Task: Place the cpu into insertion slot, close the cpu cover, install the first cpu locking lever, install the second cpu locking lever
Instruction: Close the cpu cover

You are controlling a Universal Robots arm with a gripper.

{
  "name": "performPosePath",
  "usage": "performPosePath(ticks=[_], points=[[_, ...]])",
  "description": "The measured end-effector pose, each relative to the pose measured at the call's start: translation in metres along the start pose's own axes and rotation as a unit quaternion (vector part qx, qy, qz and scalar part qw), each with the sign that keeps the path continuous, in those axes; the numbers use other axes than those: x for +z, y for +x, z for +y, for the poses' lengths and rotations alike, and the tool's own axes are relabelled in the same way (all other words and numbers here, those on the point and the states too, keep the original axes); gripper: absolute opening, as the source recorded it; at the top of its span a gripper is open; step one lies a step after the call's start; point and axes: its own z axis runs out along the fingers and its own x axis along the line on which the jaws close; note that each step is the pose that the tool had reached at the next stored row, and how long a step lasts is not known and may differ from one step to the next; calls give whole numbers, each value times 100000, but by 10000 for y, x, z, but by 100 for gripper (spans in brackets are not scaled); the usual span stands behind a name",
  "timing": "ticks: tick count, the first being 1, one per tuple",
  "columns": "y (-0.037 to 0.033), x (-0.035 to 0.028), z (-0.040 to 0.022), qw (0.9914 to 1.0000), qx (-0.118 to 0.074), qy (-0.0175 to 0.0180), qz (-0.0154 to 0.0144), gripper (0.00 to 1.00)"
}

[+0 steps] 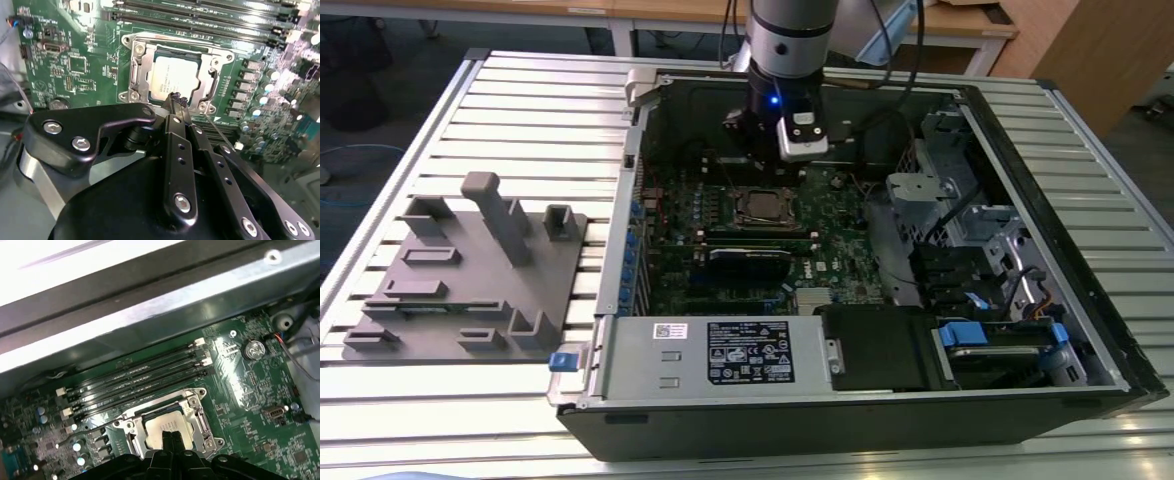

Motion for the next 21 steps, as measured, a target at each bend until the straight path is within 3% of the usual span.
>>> performPosePath(ticks=[5, 10, 15, 21], points=[[0, 4, 0, 99948, -3231, -19, 130, 10], [0, 8, 0, 99807, -6209, -34, 251, 10], [0, 15, 0, 99567, -9293, 99, 333, 10], [0, 22, -1, 99227, -12373, 897, 234, 10]])
